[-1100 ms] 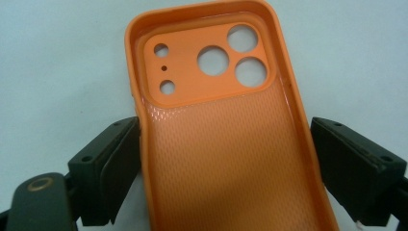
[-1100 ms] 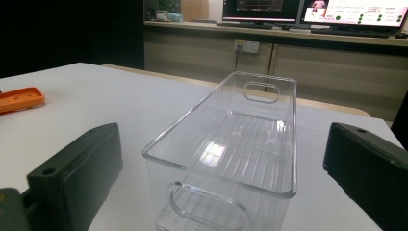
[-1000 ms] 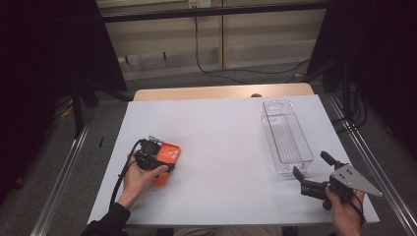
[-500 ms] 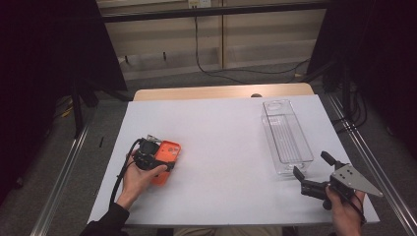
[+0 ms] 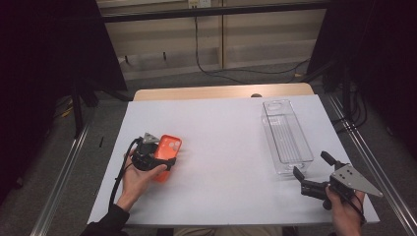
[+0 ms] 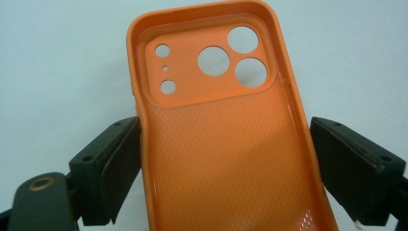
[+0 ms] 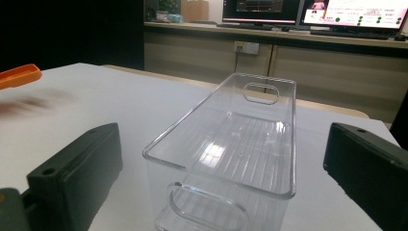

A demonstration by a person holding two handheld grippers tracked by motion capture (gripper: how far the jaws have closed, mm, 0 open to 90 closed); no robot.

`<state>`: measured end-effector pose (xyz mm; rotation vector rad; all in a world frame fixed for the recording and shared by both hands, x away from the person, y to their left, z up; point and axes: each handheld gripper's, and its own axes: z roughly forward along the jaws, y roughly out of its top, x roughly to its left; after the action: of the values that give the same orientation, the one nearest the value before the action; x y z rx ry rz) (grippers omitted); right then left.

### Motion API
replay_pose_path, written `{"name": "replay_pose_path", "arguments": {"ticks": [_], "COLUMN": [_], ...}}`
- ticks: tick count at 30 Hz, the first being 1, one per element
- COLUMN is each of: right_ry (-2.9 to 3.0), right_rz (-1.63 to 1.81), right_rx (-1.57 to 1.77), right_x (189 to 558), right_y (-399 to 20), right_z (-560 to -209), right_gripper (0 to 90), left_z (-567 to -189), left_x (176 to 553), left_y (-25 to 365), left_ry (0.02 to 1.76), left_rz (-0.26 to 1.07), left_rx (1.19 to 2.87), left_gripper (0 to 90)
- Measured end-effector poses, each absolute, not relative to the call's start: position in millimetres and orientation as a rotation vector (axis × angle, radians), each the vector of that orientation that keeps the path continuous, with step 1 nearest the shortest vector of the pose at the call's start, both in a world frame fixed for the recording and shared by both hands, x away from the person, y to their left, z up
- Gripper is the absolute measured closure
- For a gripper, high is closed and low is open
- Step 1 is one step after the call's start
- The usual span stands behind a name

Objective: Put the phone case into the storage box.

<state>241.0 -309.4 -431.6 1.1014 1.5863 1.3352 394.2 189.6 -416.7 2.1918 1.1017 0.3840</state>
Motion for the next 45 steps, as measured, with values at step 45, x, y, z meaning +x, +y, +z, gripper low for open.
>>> {"name": "replay_pose_path", "arguments": {"ticks": [45], "right_ry": [1.632], "right_rz": [1.382], "right_rx": [1.104], "right_x": [253], "right_y": [-287], "right_z": [-421], "right_gripper": [0.0], "left_z": [-400], "left_x": [360], "left_y": [160], "left_ry": [0.910], "left_rz": [0.537], "left_rx": [2.008], "left_gripper": [13.5]}}
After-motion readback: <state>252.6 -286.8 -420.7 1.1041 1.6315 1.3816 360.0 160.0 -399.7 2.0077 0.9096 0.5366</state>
